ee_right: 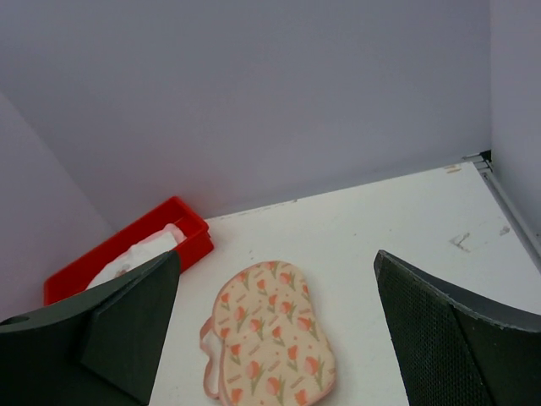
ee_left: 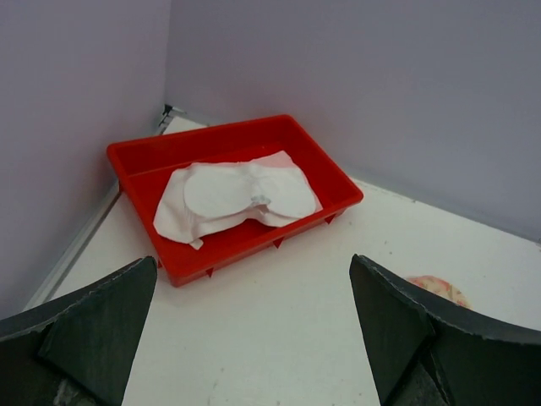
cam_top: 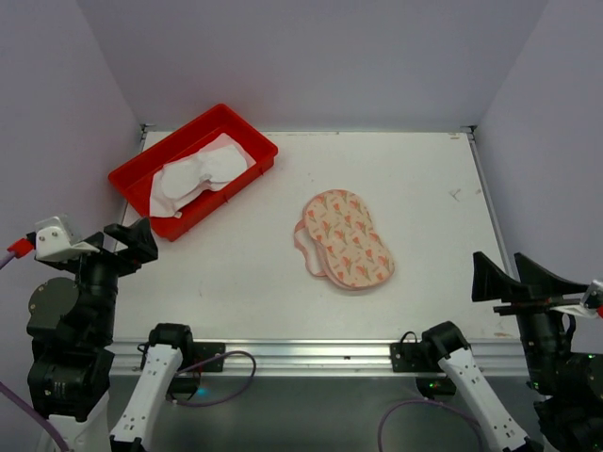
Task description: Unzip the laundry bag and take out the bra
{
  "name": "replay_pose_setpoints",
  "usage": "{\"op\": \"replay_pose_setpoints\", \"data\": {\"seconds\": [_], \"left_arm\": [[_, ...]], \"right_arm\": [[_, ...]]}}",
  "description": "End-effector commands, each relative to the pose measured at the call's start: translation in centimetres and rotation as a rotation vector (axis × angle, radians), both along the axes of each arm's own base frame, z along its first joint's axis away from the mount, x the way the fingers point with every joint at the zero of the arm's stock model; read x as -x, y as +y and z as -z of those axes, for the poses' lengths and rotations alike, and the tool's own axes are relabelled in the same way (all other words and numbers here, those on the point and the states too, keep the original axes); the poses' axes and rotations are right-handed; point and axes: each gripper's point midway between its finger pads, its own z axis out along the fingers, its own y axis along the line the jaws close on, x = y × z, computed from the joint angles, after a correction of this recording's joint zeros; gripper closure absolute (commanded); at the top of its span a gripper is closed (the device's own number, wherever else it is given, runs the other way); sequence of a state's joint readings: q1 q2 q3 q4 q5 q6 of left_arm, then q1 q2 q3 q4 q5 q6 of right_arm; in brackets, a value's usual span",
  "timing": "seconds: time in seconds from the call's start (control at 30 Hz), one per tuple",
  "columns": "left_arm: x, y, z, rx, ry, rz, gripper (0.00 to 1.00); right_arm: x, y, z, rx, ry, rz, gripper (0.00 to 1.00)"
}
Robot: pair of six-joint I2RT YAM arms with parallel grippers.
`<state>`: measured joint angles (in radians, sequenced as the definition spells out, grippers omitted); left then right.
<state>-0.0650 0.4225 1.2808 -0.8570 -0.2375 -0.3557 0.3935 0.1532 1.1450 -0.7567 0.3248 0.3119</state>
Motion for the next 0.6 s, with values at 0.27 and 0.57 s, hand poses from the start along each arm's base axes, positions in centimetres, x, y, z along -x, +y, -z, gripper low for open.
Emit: {"op": "replay_pose_setpoints", "data": {"seconds": [0.27, 0.57], "left_arm": [[1.0, 0.2, 3.7, 0.051, 0.051, -0.001, 0.00], [1.0, -0.5, 4.4, 0.107, 0.029, 0.035, 0.00]], "right_arm": [[0.3, -0.7, 2.3, 0.044, 0.015, 0.031, 0.01], [0.0, 0.1, 2.2, 0.059, 0.007, -0.007, 0.01]]}}
